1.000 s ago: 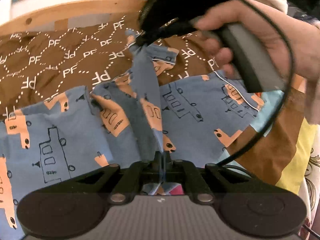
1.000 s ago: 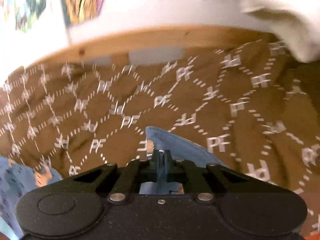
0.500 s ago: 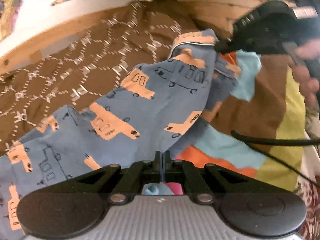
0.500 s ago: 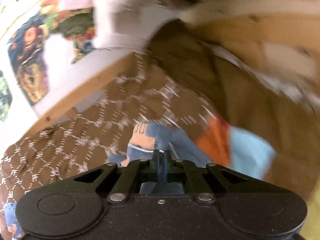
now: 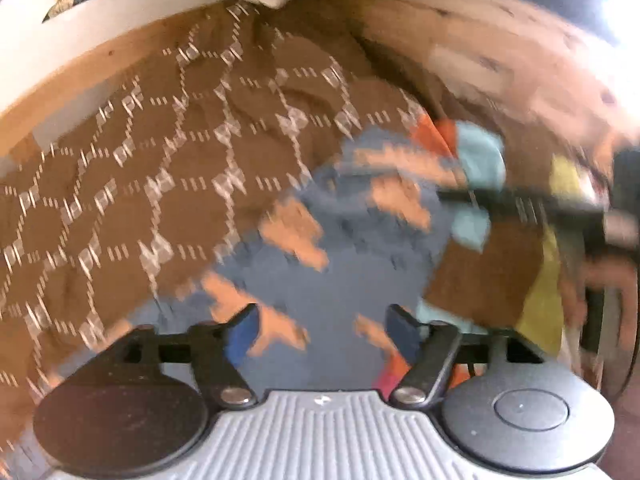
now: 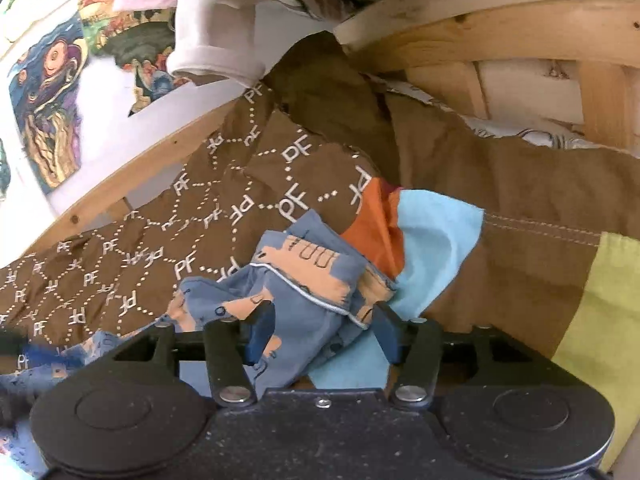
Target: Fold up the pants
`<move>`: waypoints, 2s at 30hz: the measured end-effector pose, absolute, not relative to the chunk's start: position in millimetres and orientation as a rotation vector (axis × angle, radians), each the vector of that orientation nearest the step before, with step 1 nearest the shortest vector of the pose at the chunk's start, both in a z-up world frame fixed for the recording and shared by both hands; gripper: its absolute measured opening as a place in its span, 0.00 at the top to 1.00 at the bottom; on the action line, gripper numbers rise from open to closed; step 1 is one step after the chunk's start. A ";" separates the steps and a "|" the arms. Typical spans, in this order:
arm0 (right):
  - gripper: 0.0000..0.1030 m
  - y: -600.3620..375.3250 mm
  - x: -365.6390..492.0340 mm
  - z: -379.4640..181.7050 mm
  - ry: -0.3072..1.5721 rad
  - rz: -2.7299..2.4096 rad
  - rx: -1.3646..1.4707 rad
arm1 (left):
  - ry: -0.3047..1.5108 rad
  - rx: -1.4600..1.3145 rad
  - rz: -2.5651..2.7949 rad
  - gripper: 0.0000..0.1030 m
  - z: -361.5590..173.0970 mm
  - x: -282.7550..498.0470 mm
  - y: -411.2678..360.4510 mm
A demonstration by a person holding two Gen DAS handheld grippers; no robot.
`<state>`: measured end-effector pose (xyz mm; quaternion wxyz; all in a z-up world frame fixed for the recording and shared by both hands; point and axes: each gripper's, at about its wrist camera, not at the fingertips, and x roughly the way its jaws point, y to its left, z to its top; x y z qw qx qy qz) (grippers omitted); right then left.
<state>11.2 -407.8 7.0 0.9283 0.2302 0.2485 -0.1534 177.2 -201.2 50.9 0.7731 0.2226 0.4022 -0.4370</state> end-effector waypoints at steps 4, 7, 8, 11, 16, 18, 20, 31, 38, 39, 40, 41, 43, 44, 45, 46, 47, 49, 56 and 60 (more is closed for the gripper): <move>0.42 -406.9 12.0 8.6 0.477 -0.303 0.450 | 0.871 0.420 -0.954 0.18 67.1 214.8 -254.5; 0.39 -407.8 13.1 6.6 0.469 -0.286 0.452 | 0.834 0.411 -1.015 0.18 61.2 227.3 -294.7; 0.39 -409.2 13.0 4.4 0.474 -0.281 0.461 | 0.830 0.414 -1.022 0.18 56.9 229.7 -305.9; 0.39 -413.8 15.1 0.2 0.473 -0.279 0.479 | 0.880 0.385 -1.034 0.18 39.8 240.3 -328.9; 0.38 -415.2 20.8 -2.0 0.446 -0.258 0.503 | 1.015 0.240 -0.982 0.30 21.9 258.0 -334.9; 0.38 -414.3 21.0 -2.8 0.441 -0.246 0.503 | 1.069 0.184 -0.951 0.39 17.1 268.3 -337.1; 0.39 -414.5 21.4 -3.9 0.439 -0.242 0.507 | 1.108 0.128 -0.942 0.45 13.9 277.7 -335.7; 0.58 -423.8 19.7 -7.3 0.442 -0.266 0.541 | 1.179 0.122 -0.875 0.87 6.8 284.7 -350.1; 0.87 -430.1 17.4 -10.3 0.446 -0.279 0.578 | 1.120 0.143 -0.865 0.96 15.6 278.9 -351.1; 0.89 -430.1 16.8 -9.6 0.443 -0.281 0.579 | 1.111 0.146 -0.863 0.96 16.8 277.8 -352.5; 0.90 -429.3 15.9 -8.4 0.436 -0.286 0.574 | 1.101 0.149 -0.863 0.96 18.4 275.8 -353.5; 0.90 -428.4 15.0 -7.3 0.429 -0.289 0.566 | 1.086 0.154 -0.868 0.96 21.0 272.9 -354.4; 0.91 -425.4 11.6 -5.3 0.409 -0.298 0.559 | 1.052 0.162 -0.888 0.96 27.3 267.7 -357.6; 0.91 -423.6 9.6 -4.7 0.400 -0.302 0.555 | 1.035 0.165 -0.903 0.97 31.0 265.0 -359.9; 0.91 -421.9 8.2 -4.1 0.394 -0.307 0.548 | 1.017 0.170 -0.916 0.97 34.8 262.0 -362.9; 0.92 -420.1 6.7 -3.5 0.389 -0.312 0.542 | 1.000 0.177 -0.927 0.97 38.1 259.2 -365.6; 0.92 -418.9 5.4 -2.9 0.383 -0.319 0.538 | 0.985 0.196 -0.935 0.97 40.9 256.3 -369.8; 0.92 -418.1 4.4 -2.5 0.380 -0.337 0.530 | 0.943 0.271 -0.949 0.96 42.1 247.5 -377.8; 0.92 -421.6 8.1 -7.9 0.424 -0.392 0.524 | 0.902 0.359 -0.950 0.96 32.6 232.4 -395.3; 0.81 -416.5 10.9 -6.6 0.440 -0.396 0.470 | 0.928 0.302 -0.913 0.79 35.6 239.6 -388.6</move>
